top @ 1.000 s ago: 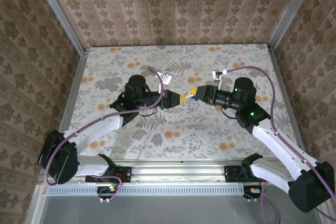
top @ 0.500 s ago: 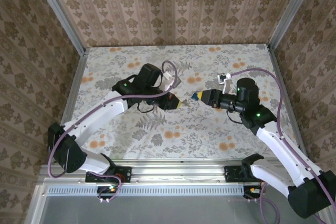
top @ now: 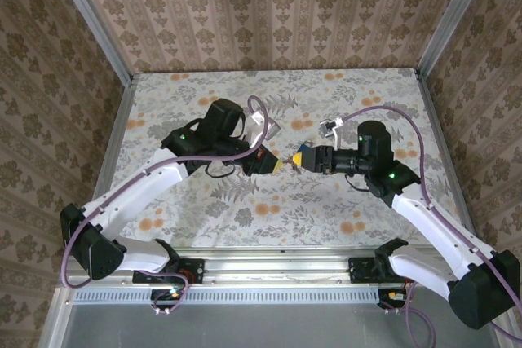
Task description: Unlock with the key
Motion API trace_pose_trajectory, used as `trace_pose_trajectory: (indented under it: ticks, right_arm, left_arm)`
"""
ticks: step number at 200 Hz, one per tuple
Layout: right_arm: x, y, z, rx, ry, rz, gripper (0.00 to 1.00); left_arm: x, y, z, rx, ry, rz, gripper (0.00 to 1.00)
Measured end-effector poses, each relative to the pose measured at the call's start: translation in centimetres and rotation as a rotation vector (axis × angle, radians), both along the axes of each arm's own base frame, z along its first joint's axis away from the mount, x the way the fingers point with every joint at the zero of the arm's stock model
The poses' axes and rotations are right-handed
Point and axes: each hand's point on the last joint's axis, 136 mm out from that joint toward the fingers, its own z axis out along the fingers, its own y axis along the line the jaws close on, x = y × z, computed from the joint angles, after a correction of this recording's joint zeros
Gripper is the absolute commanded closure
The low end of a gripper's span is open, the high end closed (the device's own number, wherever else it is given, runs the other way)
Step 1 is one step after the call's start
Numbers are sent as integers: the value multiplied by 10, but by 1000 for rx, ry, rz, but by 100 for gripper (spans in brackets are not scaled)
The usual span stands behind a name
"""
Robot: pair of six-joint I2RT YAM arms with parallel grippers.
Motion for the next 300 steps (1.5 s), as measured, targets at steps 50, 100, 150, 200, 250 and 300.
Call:
trace_pose_trajectory:
  ticks: [50,100,150,200,250,300]
  right_arm:
    - [-13,11,4,13,-20,69,65]
    - [-15,13,6,14,-45,85,88]
    - [-16,13,6,-8,-88,87,100]
    - [-14,7,-2,-156,-204,-18,100]
    - [1,-11,7,-326,-442,-229,100]
    - [10,-12,8,-471,-665,-344,100]
  left_arm:
    - [-2,-3,2,-27,1,-22,100]
    - [-5,-5,2,-49,6,-42,100]
    - [0,0,-2,-66,27,-16,76]
    - [43,29,-6,-131,75,210,54]
    - [79,47,-15,-257,249,449,38]
    - [83,16,-4,-403,462,451,31]
